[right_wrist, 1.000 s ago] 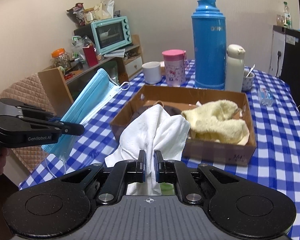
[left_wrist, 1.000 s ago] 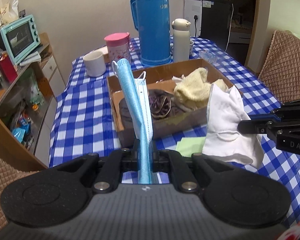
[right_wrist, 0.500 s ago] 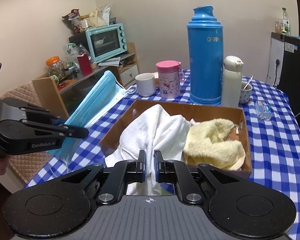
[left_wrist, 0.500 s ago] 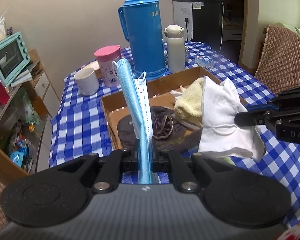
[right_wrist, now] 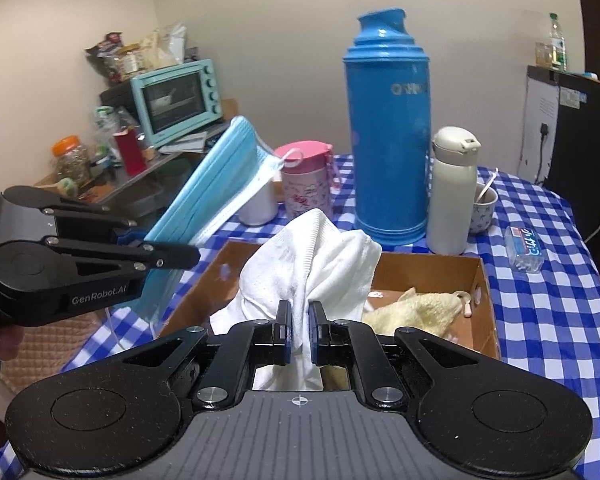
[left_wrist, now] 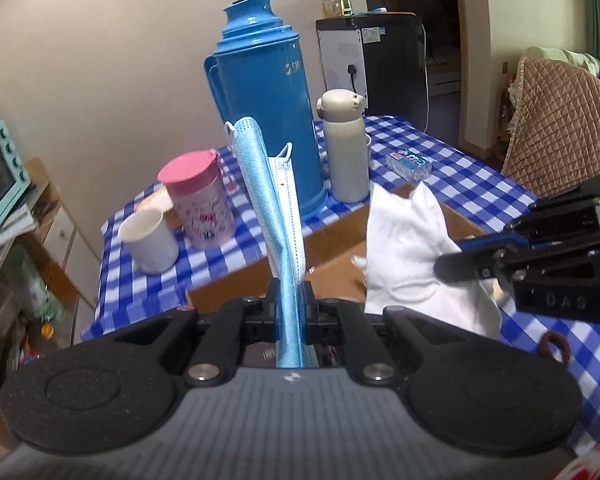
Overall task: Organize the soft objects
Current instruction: 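Carry the blue mask and white cloth over the cardboard box with both grippers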
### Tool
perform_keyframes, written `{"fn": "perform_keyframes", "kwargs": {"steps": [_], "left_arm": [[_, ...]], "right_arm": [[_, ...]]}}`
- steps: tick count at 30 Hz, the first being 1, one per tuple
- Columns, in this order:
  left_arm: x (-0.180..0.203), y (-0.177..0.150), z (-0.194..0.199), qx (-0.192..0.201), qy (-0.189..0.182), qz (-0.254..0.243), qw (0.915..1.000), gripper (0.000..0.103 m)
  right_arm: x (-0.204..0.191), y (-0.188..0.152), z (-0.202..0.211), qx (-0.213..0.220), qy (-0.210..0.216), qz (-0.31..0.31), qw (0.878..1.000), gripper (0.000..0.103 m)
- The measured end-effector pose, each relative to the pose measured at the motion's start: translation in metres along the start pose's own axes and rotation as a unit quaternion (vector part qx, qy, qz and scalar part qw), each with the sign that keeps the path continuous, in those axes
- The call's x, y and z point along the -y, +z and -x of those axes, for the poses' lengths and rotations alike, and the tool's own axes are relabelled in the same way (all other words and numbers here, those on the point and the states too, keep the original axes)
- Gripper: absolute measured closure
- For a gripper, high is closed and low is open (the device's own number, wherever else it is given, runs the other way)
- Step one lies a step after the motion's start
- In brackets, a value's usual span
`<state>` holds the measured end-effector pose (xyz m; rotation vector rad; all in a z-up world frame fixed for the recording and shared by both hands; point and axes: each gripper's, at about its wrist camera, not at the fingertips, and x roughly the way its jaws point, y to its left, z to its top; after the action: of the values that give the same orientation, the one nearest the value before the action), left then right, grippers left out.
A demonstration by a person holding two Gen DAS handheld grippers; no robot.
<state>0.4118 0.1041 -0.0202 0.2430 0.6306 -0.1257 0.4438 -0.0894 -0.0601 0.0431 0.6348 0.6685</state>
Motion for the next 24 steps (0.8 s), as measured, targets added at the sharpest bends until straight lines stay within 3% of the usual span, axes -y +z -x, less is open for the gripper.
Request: {"fn": "perform_keyframes", "kwargs": {"steps": [8, 24], "left_arm": [[-0.011, -0.008, -0.053, 0.007, -0.015, 0.019, 0.9997, 0.095], [-0.019, -0.070, -0.089, -0.119, -0.050, 0.038, 0.9910, 0.095]], "right_arm": [[0.016, -0.006, -0.039, -0.022, -0.029, -0.031, 0.999, 0.095], [0.003, -0.028, -0.092, -0.087, -0.007, -0.004, 0.996, 0.095]]}}
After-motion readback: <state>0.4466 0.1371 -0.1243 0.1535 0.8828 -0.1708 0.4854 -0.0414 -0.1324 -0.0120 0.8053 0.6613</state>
